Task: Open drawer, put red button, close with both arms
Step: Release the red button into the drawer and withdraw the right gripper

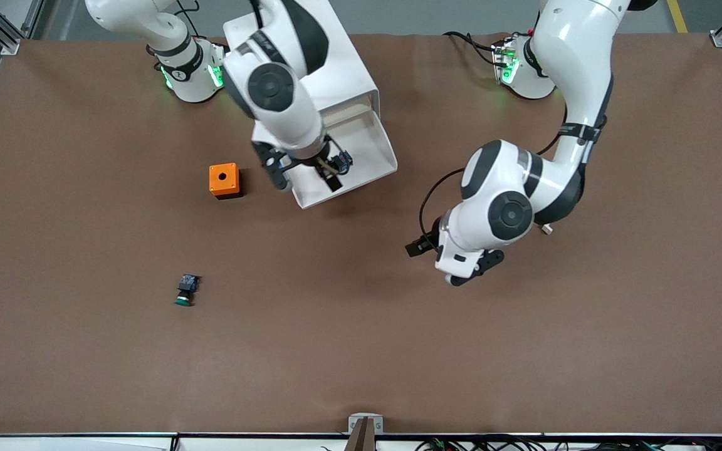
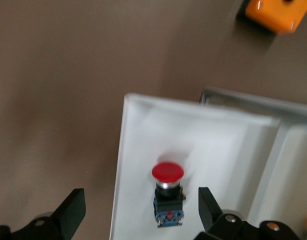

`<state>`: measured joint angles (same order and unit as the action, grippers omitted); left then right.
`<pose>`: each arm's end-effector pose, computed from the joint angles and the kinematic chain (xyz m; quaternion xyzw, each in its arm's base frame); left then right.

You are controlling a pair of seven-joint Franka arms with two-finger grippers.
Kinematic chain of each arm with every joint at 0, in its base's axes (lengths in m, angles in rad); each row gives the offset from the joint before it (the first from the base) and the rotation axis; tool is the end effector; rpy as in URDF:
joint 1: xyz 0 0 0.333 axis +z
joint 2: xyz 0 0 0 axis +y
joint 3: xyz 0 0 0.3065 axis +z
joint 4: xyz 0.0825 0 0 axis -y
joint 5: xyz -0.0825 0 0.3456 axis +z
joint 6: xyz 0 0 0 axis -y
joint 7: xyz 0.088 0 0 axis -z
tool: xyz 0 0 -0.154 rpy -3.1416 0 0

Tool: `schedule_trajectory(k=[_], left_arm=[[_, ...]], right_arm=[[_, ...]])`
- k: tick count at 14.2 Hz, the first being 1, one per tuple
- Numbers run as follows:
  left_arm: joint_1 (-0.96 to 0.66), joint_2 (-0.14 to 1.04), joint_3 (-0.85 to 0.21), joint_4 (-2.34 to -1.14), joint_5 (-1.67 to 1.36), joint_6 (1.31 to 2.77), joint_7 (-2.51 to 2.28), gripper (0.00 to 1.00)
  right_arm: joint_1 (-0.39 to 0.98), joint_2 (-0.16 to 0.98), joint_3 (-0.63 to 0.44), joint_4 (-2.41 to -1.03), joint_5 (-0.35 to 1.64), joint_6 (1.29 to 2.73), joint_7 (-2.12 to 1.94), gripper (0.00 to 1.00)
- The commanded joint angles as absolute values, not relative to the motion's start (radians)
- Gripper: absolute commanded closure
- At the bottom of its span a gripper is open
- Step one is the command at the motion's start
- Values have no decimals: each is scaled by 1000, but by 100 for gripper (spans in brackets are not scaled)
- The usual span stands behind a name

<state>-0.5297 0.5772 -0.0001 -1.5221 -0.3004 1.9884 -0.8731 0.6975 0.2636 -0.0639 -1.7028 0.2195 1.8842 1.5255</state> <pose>0.5445 -0.3549 0.2831 0.9611 0.2358 -0.1278 0.0664 0.4557 0.3699 0.3922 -0.8807 0.4623 0.1023 0.0089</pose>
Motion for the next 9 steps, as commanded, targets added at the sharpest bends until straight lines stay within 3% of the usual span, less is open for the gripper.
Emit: schedule_trajectory(k=[1, 5, 9], left_arm=[[-587, 520, 3, -1611, -275, 2026, -925, 1], [-692, 526, 5, -1611, -275, 2032, -1044, 1], [-776, 543, 6, -1585, -273, 2060, -1150, 1]], right_arm=[[559, 261, -51, -1583, 227, 1697, 1260, 0], [399, 239, -58, -1484, 119, 1505, 875, 0], [232, 229, -60, -1448, 94, 1419, 538, 0]])
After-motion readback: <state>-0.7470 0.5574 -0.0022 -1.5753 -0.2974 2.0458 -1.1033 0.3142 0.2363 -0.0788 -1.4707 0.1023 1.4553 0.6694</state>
